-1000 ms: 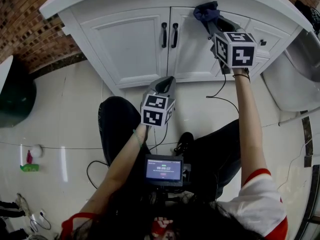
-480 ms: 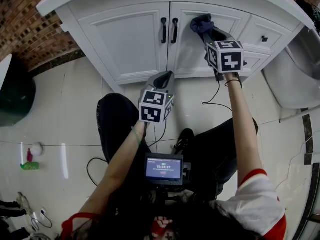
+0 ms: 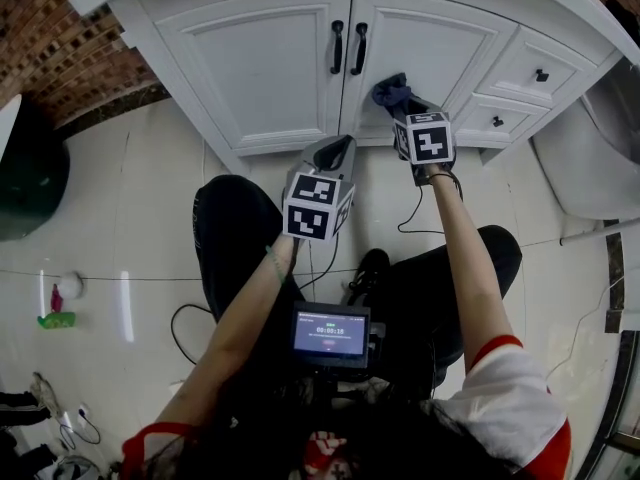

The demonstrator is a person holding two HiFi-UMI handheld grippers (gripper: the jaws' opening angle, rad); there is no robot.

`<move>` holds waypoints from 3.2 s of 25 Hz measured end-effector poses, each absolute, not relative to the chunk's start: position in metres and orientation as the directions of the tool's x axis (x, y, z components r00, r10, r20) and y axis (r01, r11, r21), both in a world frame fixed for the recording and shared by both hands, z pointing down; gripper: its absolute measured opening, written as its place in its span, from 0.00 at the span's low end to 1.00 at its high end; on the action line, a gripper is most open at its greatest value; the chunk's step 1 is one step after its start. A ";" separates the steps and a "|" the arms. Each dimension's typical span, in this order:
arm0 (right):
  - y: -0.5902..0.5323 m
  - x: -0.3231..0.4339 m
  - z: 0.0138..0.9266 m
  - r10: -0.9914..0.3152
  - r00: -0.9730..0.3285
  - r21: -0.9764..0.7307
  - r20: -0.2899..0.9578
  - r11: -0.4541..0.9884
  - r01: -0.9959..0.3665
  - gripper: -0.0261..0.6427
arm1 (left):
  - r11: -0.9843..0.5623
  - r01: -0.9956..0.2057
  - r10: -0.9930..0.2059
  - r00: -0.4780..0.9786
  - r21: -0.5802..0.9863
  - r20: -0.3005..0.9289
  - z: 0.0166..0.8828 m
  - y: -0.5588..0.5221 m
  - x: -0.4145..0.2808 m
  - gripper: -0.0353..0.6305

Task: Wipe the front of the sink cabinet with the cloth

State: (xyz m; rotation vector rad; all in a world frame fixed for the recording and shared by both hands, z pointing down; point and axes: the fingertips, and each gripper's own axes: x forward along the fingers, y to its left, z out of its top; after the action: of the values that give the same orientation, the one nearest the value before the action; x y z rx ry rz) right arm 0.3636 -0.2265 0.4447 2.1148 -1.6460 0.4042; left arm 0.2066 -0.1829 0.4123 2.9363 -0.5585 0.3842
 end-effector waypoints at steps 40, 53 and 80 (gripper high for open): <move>-0.163 0.430 0.237 -0.916 0.335 0.263 0.221 -0.275 -0.925 0.17 | -0.960 -0.280 -0.274 0.952 0.024 0.137 0.338 -0.155 0.260 0.10; -0.176 0.433 0.252 -0.906 0.361 0.245 0.223 -0.306 -0.920 0.17 | -0.968 -0.251 -0.250 0.949 -0.017 0.191 0.350 -0.143 0.264 0.10; -0.198 0.413 0.581 -0.666 0.293 0.144 0.687 -0.270 -0.952 0.17 | -0.962 -0.272 -0.251 0.916 0.026 0.313 0.424 -0.161 0.260 0.10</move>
State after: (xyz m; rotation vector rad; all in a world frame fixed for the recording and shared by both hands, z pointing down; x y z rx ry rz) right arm 0.4130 -0.1977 0.5806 2.0241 -1.4389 0.6908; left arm 0.2596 -0.1614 0.4243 3.0070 -0.4112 0.4781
